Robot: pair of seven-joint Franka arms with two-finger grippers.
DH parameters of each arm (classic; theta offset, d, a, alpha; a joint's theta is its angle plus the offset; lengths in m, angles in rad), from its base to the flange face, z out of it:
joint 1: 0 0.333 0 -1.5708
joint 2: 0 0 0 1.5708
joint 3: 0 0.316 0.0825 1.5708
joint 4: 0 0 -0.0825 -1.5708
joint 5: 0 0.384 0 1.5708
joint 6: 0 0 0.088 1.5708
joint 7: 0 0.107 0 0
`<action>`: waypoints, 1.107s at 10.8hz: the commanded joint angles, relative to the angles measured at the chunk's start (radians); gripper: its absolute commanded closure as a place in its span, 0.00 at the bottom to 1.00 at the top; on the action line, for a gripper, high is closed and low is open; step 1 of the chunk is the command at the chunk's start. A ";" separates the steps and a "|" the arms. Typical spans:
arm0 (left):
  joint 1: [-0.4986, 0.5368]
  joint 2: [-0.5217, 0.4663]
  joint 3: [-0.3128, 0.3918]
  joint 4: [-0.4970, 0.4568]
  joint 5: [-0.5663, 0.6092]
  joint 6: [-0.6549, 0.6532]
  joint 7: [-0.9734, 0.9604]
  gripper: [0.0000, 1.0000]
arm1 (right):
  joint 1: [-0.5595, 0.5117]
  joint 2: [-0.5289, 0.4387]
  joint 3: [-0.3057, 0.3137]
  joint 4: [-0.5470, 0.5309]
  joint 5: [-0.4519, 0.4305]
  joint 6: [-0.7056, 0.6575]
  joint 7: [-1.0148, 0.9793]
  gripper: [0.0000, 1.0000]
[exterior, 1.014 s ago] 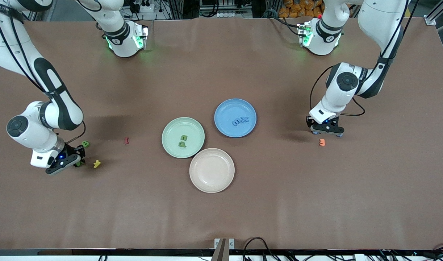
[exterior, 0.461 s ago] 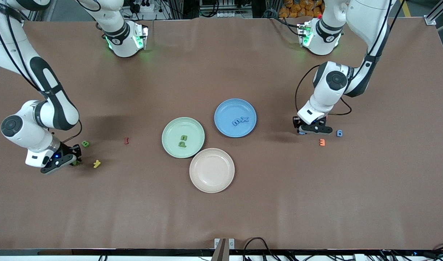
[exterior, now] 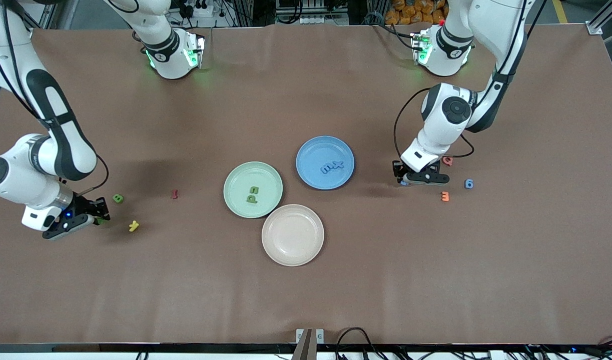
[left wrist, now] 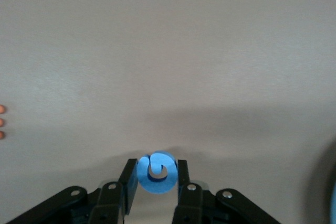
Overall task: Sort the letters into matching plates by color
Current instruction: 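Carry the blue G to the blue plate while the right lifts N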
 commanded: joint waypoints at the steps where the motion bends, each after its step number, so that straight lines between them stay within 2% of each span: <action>1: -0.061 -0.005 -0.001 0.029 -0.061 -0.041 -0.067 1.00 | 0.040 -0.050 0.012 -0.003 0.050 -0.068 0.153 0.77; 3: -0.125 -0.006 0.001 0.047 -0.063 -0.053 -0.186 1.00 | 0.096 -0.062 0.006 -0.003 0.050 -0.094 0.294 0.77; 5: -0.135 -0.006 -0.004 0.063 -0.063 -0.064 -0.234 1.00 | 0.145 -0.065 0.005 -0.005 0.050 -0.111 0.426 0.77; 12: -0.152 0.030 -0.117 0.129 -0.061 -0.064 -0.486 1.00 | 0.294 -0.065 0.003 -0.008 0.050 -0.119 0.773 0.77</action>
